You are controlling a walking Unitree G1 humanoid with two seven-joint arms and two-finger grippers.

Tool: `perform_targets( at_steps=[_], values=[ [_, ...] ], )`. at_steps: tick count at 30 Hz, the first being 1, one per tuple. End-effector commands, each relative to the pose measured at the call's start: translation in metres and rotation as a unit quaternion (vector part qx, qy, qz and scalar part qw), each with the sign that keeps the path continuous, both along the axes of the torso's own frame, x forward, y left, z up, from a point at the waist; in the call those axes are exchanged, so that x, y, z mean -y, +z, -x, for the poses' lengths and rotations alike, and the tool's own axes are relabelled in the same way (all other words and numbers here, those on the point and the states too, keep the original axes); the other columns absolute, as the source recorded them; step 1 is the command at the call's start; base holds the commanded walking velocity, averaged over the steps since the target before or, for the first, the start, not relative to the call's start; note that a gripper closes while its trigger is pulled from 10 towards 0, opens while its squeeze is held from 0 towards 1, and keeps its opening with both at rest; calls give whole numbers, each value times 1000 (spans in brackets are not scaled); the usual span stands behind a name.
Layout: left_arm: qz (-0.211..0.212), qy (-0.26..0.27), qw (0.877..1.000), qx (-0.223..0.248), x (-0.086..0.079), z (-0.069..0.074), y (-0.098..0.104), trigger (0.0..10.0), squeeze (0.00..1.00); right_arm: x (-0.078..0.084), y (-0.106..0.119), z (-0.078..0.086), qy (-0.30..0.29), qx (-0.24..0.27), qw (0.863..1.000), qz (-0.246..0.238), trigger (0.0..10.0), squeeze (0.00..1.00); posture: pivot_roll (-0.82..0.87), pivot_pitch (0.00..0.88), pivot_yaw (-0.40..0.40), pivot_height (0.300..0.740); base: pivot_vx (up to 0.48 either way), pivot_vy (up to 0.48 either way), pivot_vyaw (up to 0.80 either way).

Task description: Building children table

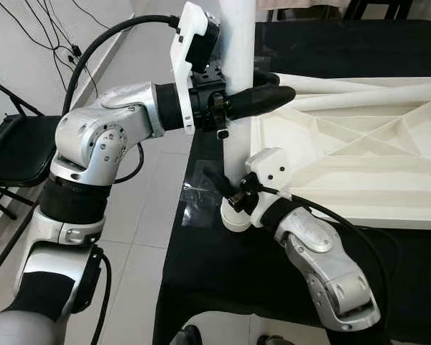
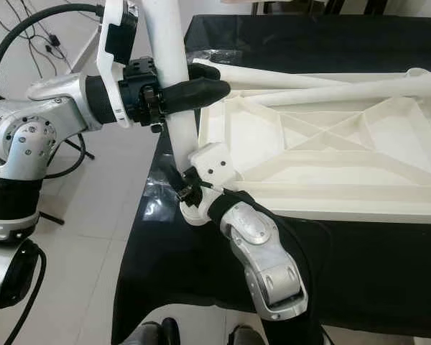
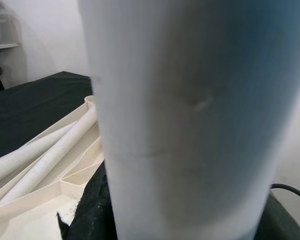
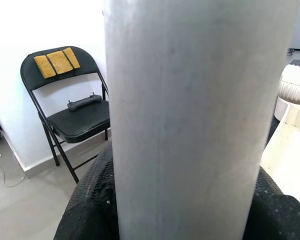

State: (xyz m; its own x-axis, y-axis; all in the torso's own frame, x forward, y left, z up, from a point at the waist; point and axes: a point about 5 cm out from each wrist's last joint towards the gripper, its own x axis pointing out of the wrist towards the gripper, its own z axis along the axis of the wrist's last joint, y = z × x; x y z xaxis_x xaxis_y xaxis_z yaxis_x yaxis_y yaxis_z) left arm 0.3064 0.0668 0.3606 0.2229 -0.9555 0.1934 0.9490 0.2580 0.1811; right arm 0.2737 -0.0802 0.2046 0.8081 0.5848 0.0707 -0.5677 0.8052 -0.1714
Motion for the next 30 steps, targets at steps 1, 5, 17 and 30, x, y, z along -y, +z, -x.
perform_targets(
  at_steps=[1,5,17,30],
  values=[
    [15,-9,1000,11,5,5,4,0,0,-7,-48,8,28,-116,992,31,10000,0,-6,221,65,740,0,0,0],
    [21,-22,999,12,8,6,5,0,0,-5,-40,5,43,-100,994,3,10000,0,-9,214,69,740,0,0,0],
    [-6,-118,992,41,19,11,10,0,0,13,3,-19,267,-10,961,74,10000,1000,-15,191,90,740,0,0,0],
    [-65,-201,975,66,54,28,9,0,0,1,25,-55,365,5,927,84,10000,0,-16,187,112,740,0,0,0]
  ],
)
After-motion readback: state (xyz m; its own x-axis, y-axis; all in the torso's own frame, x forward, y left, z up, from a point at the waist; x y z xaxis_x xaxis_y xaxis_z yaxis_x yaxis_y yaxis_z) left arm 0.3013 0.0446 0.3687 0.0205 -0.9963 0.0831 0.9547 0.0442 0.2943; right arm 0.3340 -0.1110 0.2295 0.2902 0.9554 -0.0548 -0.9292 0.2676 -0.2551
